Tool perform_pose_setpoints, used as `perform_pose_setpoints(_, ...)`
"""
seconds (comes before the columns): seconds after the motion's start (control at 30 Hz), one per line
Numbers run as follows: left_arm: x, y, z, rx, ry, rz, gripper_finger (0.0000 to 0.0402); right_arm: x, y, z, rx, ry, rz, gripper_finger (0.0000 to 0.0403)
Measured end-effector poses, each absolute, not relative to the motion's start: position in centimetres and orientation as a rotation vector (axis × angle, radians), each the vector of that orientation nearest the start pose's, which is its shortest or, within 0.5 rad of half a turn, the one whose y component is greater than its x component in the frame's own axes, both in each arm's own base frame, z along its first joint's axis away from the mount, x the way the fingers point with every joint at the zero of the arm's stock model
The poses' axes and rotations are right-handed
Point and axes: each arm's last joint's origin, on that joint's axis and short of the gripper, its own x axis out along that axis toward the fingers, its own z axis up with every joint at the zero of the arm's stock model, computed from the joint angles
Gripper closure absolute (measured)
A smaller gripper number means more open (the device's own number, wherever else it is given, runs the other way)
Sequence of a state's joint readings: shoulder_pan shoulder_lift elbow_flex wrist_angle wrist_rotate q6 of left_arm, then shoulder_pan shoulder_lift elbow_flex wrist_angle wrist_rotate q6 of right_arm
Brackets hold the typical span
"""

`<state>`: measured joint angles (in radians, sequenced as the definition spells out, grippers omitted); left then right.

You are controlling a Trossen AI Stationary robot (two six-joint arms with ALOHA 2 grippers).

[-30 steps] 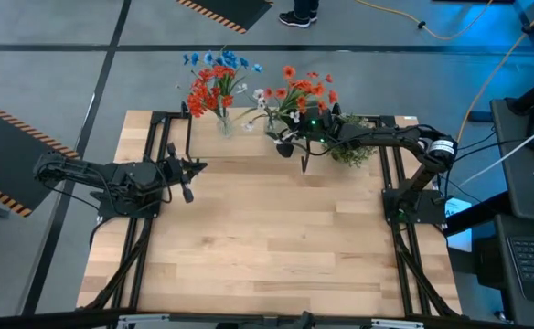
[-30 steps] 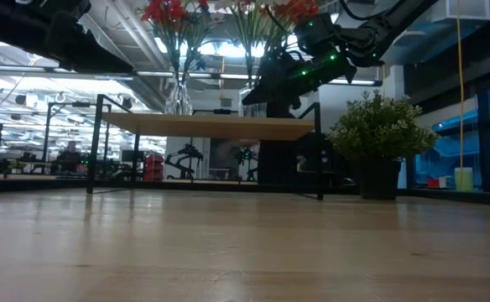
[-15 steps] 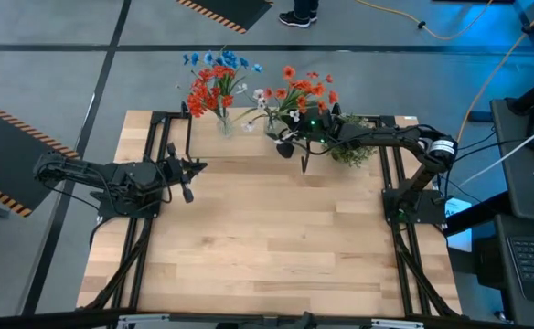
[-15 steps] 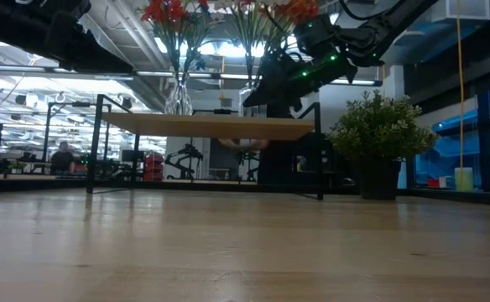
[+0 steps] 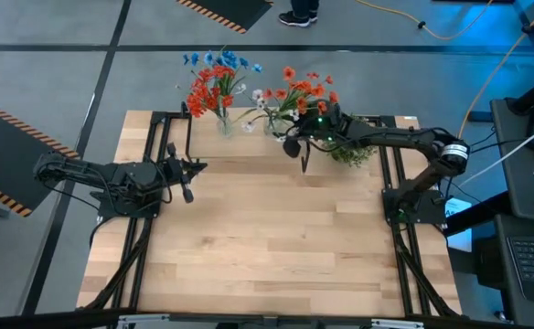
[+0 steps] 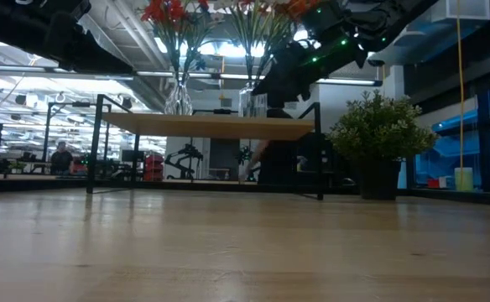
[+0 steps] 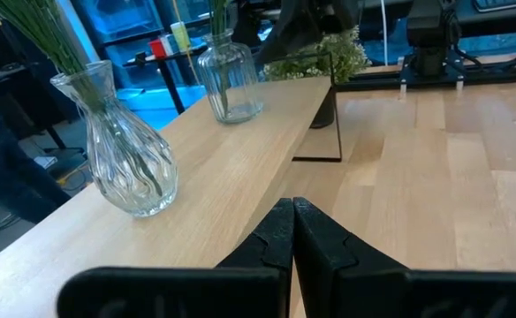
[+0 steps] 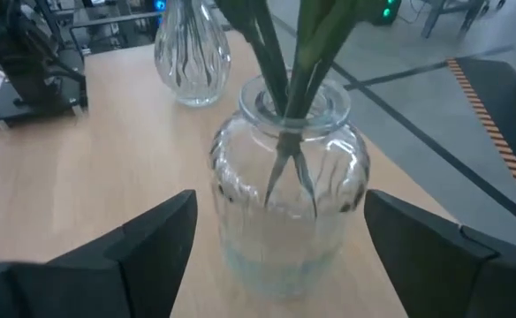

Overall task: Pick and place flowers into a vace then onto a shelf
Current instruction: Put the transparent vase on the shelf, then return to Home Position

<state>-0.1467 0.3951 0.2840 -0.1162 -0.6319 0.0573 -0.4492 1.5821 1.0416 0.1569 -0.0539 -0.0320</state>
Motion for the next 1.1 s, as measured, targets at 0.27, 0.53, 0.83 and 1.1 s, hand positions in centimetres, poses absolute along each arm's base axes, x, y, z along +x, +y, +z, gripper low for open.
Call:
perform_pose_setpoints(0.27, 11.7, 0.0, 21.7, 0.143, 0.227, 0.477, 0.0398, 30.4, -14.3, 27.2, 0.076, 0.418, -0.38, 0.0076)
perform_pose_setpoints(0.53, 11.6, 0.0, 21.7, 0.144, 0.227, 0.477, 0.0398, 29.6, -11.8, 28.3, 0.049, 0.482, -0.418, 0.0076)
perform_pose_setpoints(0.83, 11.6, 0.0, 21.7, 0.144, 0.227, 0.477, 0.0398, 30.2, -9.6, 28.5, 0.027, 0.48, -0.413, 0.0076)
perform_pose_setpoints(1.1, 11.6, 0.0, 21.7, 0.149, 0.229, 0.476, 0.0398, 30.2, -6.8, 25.6, 0.007, 0.404, -0.366, 0.0076)
